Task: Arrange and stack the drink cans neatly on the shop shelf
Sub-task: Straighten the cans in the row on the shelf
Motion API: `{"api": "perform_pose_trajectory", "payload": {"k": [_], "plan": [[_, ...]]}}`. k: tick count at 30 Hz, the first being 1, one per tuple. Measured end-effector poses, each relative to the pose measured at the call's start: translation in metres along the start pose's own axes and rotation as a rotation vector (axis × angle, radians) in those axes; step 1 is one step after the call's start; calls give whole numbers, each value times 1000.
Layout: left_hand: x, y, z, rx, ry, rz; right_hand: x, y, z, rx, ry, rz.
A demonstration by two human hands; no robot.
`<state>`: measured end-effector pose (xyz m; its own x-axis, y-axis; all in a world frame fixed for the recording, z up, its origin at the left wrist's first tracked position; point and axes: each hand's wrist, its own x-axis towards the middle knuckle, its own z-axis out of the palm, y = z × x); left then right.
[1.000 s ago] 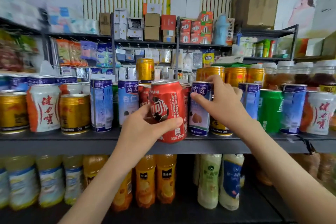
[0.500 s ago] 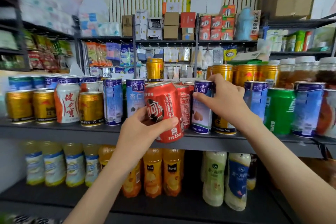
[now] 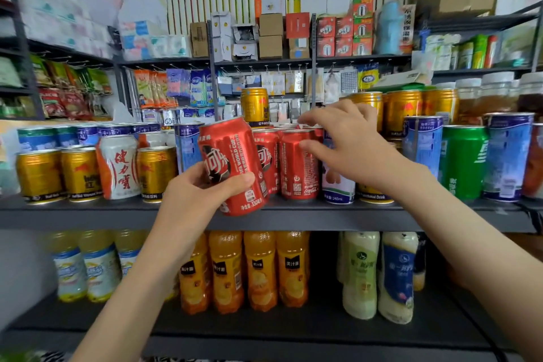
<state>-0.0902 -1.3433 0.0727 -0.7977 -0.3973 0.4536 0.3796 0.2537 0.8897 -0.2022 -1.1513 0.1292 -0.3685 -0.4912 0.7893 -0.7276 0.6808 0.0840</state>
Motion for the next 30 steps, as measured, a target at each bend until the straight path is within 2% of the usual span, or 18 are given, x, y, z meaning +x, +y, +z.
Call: {"api": "perform_pose_trajectory", "payload": {"k": [9, 18, 22, 26, 28, 30], "plan": [[7, -6, -26, 55, -32, -21, 16, -11, 26, -361, -162, 39], [10, -21, -31, 35, -64, -33, 22, -2, 33, -371, -223, 64], [11, -24, -26, 42, -87, -37, 19, 5, 29, -341, -141, 53], [11, -26, -18, 30, -91, -29, 18, 17, 16, -264, 116, 258], [11, -27, -13, 30, -97, -20, 17, 22, 14, -230, 85, 377], [11, -26, -8, 31, -104, -13, 15, 26, 16, -221, -13, 431]]}}
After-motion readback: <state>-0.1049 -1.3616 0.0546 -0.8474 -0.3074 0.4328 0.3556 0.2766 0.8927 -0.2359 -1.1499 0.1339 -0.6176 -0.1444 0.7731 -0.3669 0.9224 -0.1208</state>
